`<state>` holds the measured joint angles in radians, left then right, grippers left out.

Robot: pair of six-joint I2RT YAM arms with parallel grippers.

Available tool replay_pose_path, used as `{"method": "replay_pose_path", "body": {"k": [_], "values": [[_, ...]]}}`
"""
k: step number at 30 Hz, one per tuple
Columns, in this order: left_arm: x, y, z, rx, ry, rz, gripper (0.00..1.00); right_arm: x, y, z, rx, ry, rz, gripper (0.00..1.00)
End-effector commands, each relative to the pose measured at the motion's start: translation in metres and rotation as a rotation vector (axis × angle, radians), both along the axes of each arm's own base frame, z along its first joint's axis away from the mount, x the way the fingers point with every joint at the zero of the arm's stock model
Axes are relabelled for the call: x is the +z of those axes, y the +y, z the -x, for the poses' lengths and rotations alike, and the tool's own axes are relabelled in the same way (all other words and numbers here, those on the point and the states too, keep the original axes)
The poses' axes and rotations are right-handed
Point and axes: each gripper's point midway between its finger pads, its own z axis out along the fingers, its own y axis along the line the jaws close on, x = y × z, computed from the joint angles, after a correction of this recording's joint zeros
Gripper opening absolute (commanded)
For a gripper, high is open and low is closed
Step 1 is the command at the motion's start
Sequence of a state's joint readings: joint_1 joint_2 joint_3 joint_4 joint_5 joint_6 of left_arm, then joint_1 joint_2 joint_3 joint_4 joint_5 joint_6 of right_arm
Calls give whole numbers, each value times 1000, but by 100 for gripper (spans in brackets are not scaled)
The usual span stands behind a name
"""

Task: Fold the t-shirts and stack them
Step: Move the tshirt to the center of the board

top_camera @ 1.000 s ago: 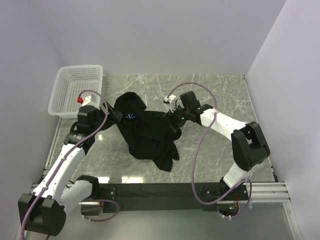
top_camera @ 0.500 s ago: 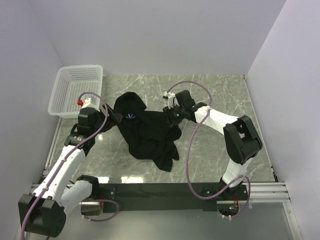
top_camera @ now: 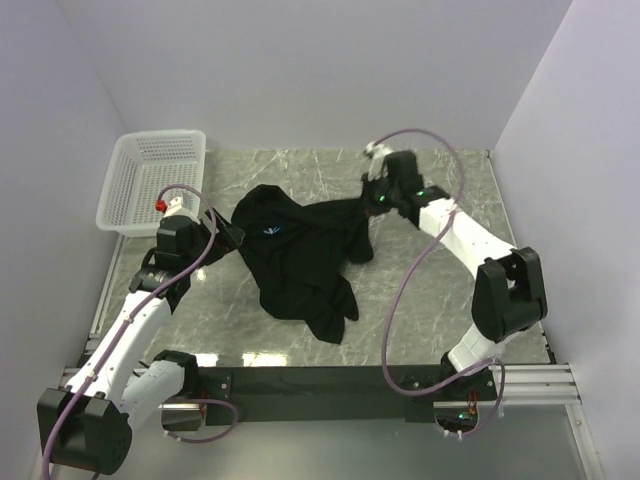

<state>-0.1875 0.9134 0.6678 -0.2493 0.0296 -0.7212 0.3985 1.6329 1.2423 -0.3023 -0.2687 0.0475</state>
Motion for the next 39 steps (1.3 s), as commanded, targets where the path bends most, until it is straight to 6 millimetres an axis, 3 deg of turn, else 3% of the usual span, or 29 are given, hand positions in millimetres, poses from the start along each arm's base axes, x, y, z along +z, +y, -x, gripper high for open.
{"method": "replay_pose_path", "body": {"k": [1,4,5,6,7,8,9,10,12,13,15,16,17,19,20,22,23,25,26,30,32,39], "values": [[6,-2,-4,-15,-38,-3,88,61,-55,-62,-260,-167,-40,0],[6,-3,-5,-22,-40,-4,88,60,-70,-99,-406,-156,-27,0],[6,-4,-6,-23,-43,-2,88,38,-67,-110,-411,-116,-9,0],[6,-4,-6,-25,-45,1,88,49,-64,-124,-411,-145,-16,22],[5,-5,-7,-29,-42,2,88,46,-65,-133,-411,-152,3,43],[5,-6,-7,-29,-43,6,88,38,-64,-147,-413,-143,27,77],[6,-6,-8,-28,-42,8,88,38,-63,-153,-397,-152,47,87],[5,-7,-8,-31,-40,10,88,38,-74,-161,-414,-179,113,91],[5,-8,-8,-35,-38,18,88,46,-87,-169,-418,-225,144,93],[4,-11,-8,-46,-37,26,88,66,-89,-165,-365,-278,151,93],[-1,-16,-7,-68,-27,48,88,66,-94,-148,-210,-288,190,94],[-6,-24,-6,-108,-15,76,88,79,-82,-128,-58,-291,157,94],[-10,-30,-6,-125,-4,104,88,63,-64,-92,119,-192,98,93],[-26,-43,-2,-175,46,148,87,65,-57,-49,312,-190,100,90],[-28,-48,-3,-185,53,171,86,39,-55,-17,373,-92,74,89],[-42,-59,-2,-216,105,187,85,32,-61,18,447,-76,94,89],[-45,-65,-1,-238,120,204,85,7,-66,44,464,3,93,89],[-55,-83,0,-288,158,212,84,6,-76,62,465,-9,114,89],[-57,-88,0,-300,169,209,83,-10,-80,75,457,21,121,89],[-67,-115,6,-370,219,182,82,-39,-103,89,385,88,221,89],[-78,-118,13,-373,273,173,81,-57,-110,93,363,145,251,87],[-100,-138,27,-389,375,161,81,-90,-131,78,240,180,362,84]]}}
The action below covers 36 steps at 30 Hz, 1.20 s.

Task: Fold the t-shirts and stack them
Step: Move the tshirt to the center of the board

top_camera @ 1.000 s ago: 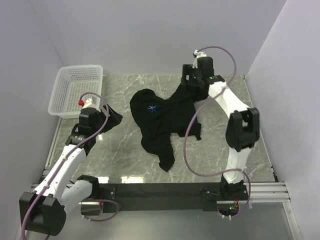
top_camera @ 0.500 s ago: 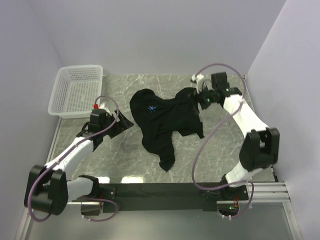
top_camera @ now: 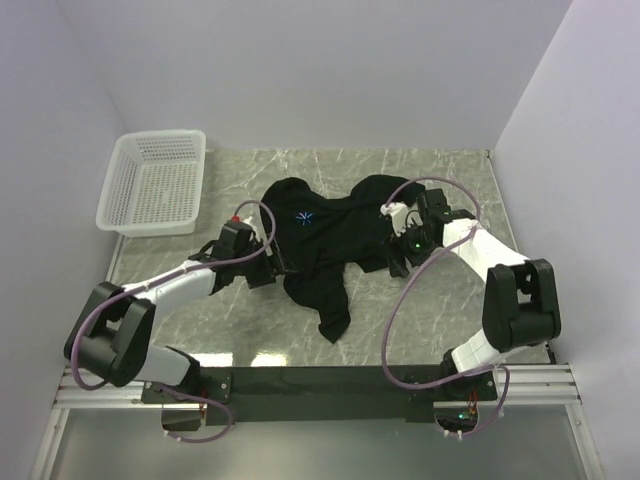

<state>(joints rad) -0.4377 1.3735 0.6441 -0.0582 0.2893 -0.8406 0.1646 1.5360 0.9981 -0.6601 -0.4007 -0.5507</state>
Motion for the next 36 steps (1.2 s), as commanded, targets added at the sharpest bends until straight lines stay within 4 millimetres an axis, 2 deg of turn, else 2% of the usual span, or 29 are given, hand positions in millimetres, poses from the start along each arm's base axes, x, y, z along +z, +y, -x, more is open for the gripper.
{"method": "replay_pose_path", "body": {"k": [1,5,10,13,14,16,17,19,20,22,23,26,27,28,29,30,32,33,36], "values": [[4,-15,-6,2,10,9,81,-9,-14,-23,-60,-63,81,84],[-10,-22,-3,4,56,-28,77,-19,-17,-32,-58,-60,115,78],[-19,-25,-2,-3,81,-60,64,-25,-14,-35,-52,-47,121,67],[-22,-26,-2,-8,85,-61,57,-28,-14,-32,-46,-31,118,54],[-22,-26,-3,-11,86,-58,52,-29,-14,-30,-46,-22,117,47],[-25,-28,-2,-23,92,-59,51,-29,-13,-27,-48,-17,110,39],[-26,-29,-2,-24,95,-60,47,-28,-13,-28,-49,-24,107,32],[-29,-29,-2,-35,98,-60,38,-27,-12,-25,-53,-28,99,23],[-30,-30,-2,-38,94,-62,21,-26,-13,-26,-54,-33,100,15],[-32,-29,-2,-44,96,-73,5,-24,-15,-26,-61,-37,104,9],[-31,-28,-4,-42,91,-80,1,-23,-17,-26,-71,-40,110,3],[-29,-8,-1,-15,79,-177,1,-14,-32,-31,-111,-70,136,0],[-18,-1,-2,-1,49,-200,0,-8,-43,-33,-142,-87,141,0],[-22,19,3,23,58,-287,1,-6,-50,-33,-157,-89,146,0],[-18,29,4,42,51,-318,0,-3,-56,-33,-162,-96,151,0],[-8,37,6,52,28,-325,1,1,-69,-32,-195,-100,155,0],[0,65,11,91,20,-399,0,3,-79,-27,-193,-97,168,0],[3,72,13,97,21,-414,0,4,-90,-23,-221,-95,173,0],[8,95,21,98,33,-471,1,5,-107,-9,-224,-81,199,0]]}}
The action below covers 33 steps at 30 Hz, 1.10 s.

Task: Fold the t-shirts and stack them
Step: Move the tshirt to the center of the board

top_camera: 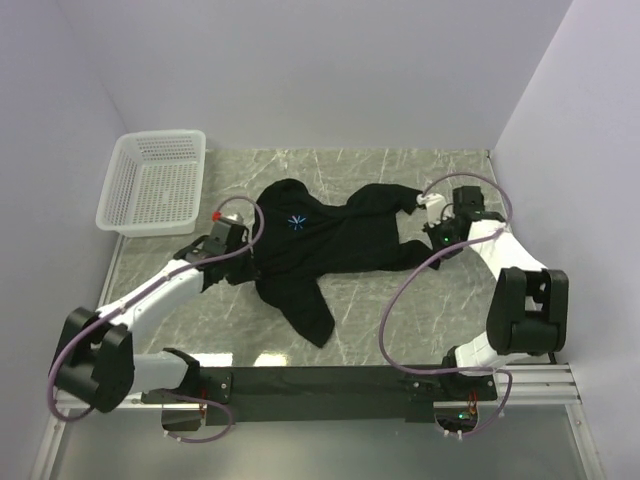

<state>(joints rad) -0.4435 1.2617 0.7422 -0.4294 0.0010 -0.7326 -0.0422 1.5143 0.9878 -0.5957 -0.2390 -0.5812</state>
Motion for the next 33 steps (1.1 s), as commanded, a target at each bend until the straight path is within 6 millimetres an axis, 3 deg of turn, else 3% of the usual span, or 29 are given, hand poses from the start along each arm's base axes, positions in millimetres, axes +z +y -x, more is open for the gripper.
{"method": "replay_pose_path", "body": {"k": [1,4,10,12,15,18,19,20,21,23,27,30,33], "values": [[2,38,13,15,42,-151,1,2,-22,23,16,19,62,0],[3,41,15,27,51,-154,1,5,-49,32,-35,7,127,0],[19,61,-5,138,70,-217,1,22,-110,41,-201,-18,173,0],[20,70,-8,170,81,-222,1,29,-115,46,-192,-24,158,0],[26,73,-12,178,97,-185,1,33,-100,69,-76,0,77,0],[27,60,-11,126,121,-119,24,32,-82,100,49,39,41,0],[28,48,-8,86,143,-66,47,30,-82,104,50,36,49,9],[29,43,-4,66,158,-39,59,32,-84,107,42,24,72,24],[31,39,0,57,164,-15,81,31,-85,107,16,14,74,43],[47,41,8,64,149,-5,99,39,-82,102,-5,-38,58,51],[75,49,16,124,104,-1,99,58,-62,84,2,-127,-48,59],[66,34,26,113,133,99,95,54,-34,75,98,-116,-148,59],[26,19,48,96,240,189,92,47,0,73,239,-81,-219,59]]}}
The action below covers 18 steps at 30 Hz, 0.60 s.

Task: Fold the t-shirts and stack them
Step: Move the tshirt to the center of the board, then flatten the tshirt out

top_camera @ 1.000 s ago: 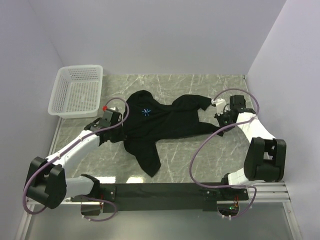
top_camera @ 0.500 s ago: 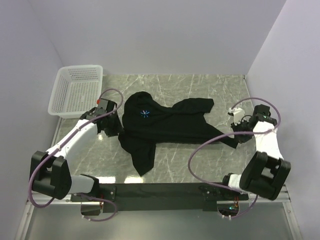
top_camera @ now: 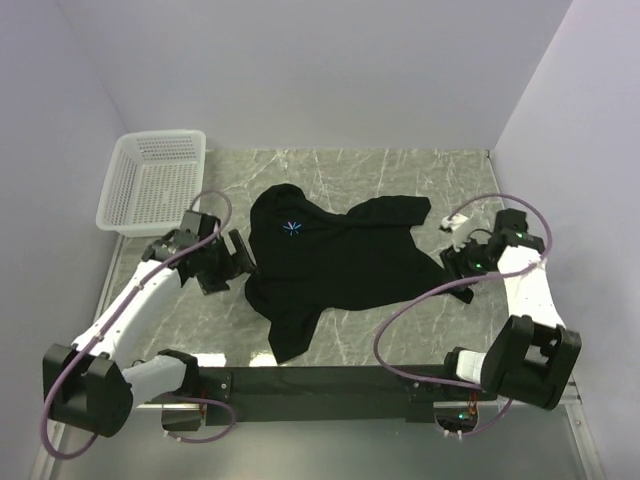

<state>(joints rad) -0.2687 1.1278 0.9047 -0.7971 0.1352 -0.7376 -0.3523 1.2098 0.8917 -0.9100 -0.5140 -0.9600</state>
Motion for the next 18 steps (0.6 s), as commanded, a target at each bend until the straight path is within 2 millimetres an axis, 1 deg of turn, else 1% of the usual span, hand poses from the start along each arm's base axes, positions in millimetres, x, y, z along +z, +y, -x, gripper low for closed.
{"method": "replay_pose_path", "body": {"k": [1,2,3,4,5,7,9,10,11,12,14,17,18], "values": [[-37,-20,26,-8,138,132,91,7,47,-11,174,-24,-114,59],[-43,-22,28,-1,152,144,90,5,56,-10,208,-22,-123,59],[-52,-21,30,3,158,139,88,6,64,-14,233,-39,-136,59],[-58,-20,29,10,166,130,87,6,77,-12,282,-40,-145,59],[-63,-16,26,19,163,108,85,6,84,-11,323,-46,-150,59],[-72,-13,19,28,167,74,84,7,96,-11,358,-48,-165,58],[-78,-10,10,33,150,45,78,8,109,-11,393,-50,-176,58],[-84,-10,3,31,148,37,76,8,112,-12,397,-50,-186,58],[-87,-10,1,29,150,32,71,10,116,-13,389,-48,-198,58],[-94,-9,-2,29,166,14,68,13,117,-17,384,-65,-203,58],[-98,-10,-7,19,163,13,66,18,119,-21,373,-79,-213,58],[-103,-12,-8,-1,178,9,49,25,119,-28,340,-102,-217,58],[-105,-11,-7,-6,182,5,46,26,119,-29,337,-108,-216,58]]}}
